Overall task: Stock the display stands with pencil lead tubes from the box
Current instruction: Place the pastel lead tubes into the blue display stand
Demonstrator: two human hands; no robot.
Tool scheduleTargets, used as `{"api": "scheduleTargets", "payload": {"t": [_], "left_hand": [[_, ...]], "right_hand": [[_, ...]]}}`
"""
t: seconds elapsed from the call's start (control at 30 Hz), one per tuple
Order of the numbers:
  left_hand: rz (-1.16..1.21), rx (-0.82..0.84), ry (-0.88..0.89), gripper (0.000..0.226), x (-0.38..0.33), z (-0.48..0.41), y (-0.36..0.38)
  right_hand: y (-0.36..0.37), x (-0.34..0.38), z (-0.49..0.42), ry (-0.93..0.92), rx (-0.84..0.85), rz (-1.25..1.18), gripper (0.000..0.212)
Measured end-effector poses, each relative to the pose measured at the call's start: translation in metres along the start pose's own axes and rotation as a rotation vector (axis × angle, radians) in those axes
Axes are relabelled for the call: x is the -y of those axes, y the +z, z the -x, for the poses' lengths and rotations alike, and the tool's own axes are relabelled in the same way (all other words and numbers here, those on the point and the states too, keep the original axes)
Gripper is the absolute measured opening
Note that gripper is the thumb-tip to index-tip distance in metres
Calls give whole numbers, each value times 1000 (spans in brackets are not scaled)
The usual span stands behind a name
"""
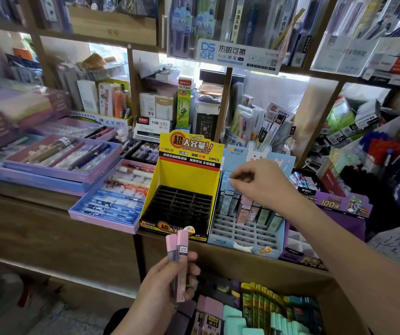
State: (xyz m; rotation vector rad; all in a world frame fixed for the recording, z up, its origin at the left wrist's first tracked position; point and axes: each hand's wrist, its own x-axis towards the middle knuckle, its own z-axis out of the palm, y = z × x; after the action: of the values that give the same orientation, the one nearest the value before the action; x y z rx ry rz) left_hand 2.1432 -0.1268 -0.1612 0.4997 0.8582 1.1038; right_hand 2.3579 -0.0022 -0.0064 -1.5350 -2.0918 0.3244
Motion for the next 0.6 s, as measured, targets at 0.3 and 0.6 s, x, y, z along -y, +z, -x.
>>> {"api": "scheduleTargets", "payload": {"t": [0.3, 0.6], "left_hand": [[-7, -2, -13, 36, 3, -6, -4], [33, -30, -79, 28, 1, -13, -1]], "right_hand": [[-1, 4, -11, 11, 57, 73, 4], [9, 6, -17, -12, 117, 214, 17]]}}
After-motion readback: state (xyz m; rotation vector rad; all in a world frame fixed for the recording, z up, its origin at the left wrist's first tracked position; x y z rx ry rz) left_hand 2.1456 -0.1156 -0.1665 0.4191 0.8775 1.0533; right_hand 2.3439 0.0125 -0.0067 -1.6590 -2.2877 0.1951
